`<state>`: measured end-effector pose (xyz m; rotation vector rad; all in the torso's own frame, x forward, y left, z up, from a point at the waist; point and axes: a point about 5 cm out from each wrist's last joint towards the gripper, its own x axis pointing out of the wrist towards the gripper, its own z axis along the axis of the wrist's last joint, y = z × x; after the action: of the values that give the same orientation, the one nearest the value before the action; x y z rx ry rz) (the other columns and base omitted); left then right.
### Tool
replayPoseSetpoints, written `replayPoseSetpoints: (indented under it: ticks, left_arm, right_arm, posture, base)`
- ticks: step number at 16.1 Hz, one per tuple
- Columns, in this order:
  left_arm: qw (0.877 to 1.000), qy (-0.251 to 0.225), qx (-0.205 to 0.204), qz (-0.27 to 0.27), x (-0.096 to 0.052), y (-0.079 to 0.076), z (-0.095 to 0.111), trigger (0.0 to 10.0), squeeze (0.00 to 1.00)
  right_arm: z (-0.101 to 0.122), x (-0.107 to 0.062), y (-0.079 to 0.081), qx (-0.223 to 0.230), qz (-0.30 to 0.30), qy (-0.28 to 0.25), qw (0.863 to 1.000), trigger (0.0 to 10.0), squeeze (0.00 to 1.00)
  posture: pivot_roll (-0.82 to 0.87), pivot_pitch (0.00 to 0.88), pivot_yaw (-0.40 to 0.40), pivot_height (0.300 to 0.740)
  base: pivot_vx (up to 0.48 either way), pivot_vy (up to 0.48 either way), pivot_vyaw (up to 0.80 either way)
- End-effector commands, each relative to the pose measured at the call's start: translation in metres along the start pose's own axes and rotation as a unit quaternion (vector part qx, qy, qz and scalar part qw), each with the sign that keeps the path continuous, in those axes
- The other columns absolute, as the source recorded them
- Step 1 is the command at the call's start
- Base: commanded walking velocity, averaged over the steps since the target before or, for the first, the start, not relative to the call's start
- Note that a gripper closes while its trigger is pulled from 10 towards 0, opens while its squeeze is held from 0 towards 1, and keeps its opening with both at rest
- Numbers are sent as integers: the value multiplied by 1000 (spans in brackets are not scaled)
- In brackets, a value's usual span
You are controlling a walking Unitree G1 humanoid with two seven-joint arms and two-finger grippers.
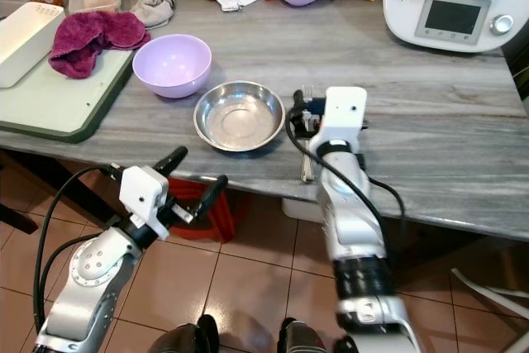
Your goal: Setting the table
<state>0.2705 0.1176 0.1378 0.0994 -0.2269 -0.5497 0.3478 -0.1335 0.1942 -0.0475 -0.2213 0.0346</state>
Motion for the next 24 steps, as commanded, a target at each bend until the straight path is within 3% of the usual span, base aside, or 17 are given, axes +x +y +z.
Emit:
replayPoseSetpoints:
  ticks: [1, 2, 10, 13, 14, 16, 18, 24]
  left_arm:
    - [1000, 1, 4, 25, 0, 3, -2, 10000, 0]
    - [999, -8, 2, 43, 3, 4, 0, 10000, 0]
    - [987, -3, 24, 159, 4, 24, 0, 10000, 0]
    - [977, 15, 28, 212, 5, 33, -4, 10000, 0]
    - [975, 17, 29, 219, 6, 34, -5, 10000, 0]
    - [974, 19, 31, 223, 11, 30, -5, 10000, 0]
    - [974, 21, 30, 225, 13, 30, -5, 10000, 0]
    - [970, 22, 24, 240, 15, 33, -3, 10000, 0]
  right_arm:
    - [6, -5, 3, -16, 16, -22, 999, 10000, 859]
    - [6, -8, -1, -18, 11, -25, 999, 10000, 0]
    - [-9, -35, -32, -66, -59, 11, 996, 10000, 0]
    - [-11, -40, -30, -16, -41, 6, 999, 10000, 0]
    - [-9, -39, -29, -30, -46, 6, 998, 10000, 0]
    - [-15, -42, -21, -8, -30, 32, 999, 10000, 0]
    - [-12, -47, -15, 33, -10, 21, 999, 10000, 0]
    - [-16, -42, -17, 36, -23, 44, 998, 10000, 0]
  posture:
    - [-137, 198, 8, 740]
    - [-139, 191, 6, 740]
    - [-131, 168, 3, 740]
    - [-135, 170, 4, 740]
    - [-143, 170, 6, 740]
    - [-144, 169, 10, 740]
    - [-145, 170, 14, 740]
    - [-143, 179, 15, 740]
  base:
    - [0, 0, 0]
    - [0, 0, 0]
    - [0, 0, 0]
    - [0, 0, 0]
    - [0, 0, 0]
    - [0, 0, 0]
    - [0, 0, 0]
    - [0, 0, -657]
